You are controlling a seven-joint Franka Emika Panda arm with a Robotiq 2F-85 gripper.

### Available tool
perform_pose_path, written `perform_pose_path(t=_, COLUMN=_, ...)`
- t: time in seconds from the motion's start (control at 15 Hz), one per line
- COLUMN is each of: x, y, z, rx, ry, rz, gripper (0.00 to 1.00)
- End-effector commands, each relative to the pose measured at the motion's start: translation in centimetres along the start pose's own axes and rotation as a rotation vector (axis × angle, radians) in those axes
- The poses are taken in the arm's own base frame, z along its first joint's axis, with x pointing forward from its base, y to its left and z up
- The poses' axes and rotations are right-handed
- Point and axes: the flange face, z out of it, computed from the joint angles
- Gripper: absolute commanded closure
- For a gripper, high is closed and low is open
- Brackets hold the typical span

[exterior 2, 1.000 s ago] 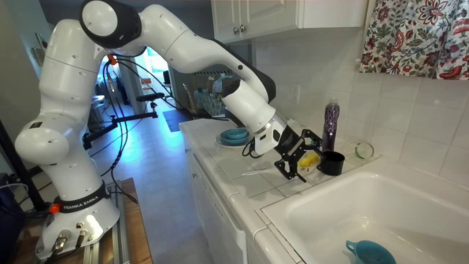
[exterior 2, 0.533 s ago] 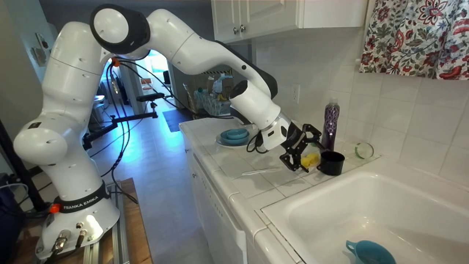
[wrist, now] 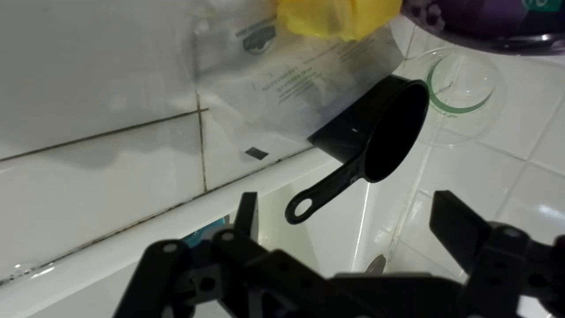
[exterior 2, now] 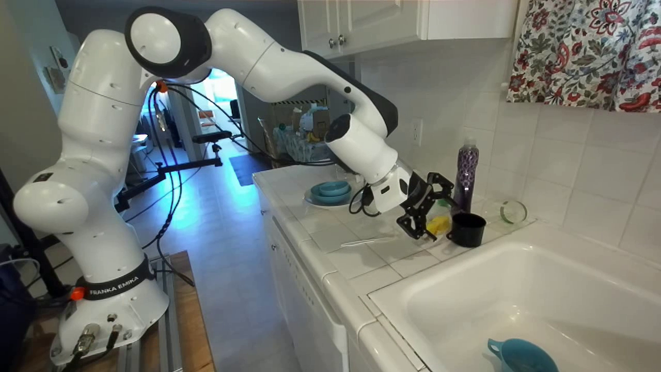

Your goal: Pour the liquid in the black measuring cup into the sink then place the cup back on the counter.

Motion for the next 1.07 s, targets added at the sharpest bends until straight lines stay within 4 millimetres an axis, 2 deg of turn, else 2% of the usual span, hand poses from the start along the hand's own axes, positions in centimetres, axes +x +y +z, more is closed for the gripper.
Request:
perform_pose_path(t=0.0, x=0.6, y=0.6, z=-0.5, rx=0.018, ry=-0.012, rz=0.02, gripper=0.0)
perform_pose_path(t=0.53, x=2.2, y=2.0, z=-0.5, rx=0.049, ry=0.01, rz=0.03, gripper=0.0)
perform_pose_path(t=0.73, x=2.3, y=3.5, z=-0.3, rx=0.043, ry=-0.009, rz=0.016, gripper=0.0)
perform_pose_path(t=0.8, x=2.5, y=2.9, z=-0.1, rx=0.032, ry=0.009, rz=0.017, gripper=0.0)
perform_pose_path(t=0.93, x=2.5, y=3.4, z=0.0, rx=0.03, ry=0.004, rz=0.015, gripper=0.0)
perform_pose_path(t=1.0, x=3.2, y=2.1, z=0.0, rx=0.078, ry=0.022, rz=0.031, gripper=0.0)
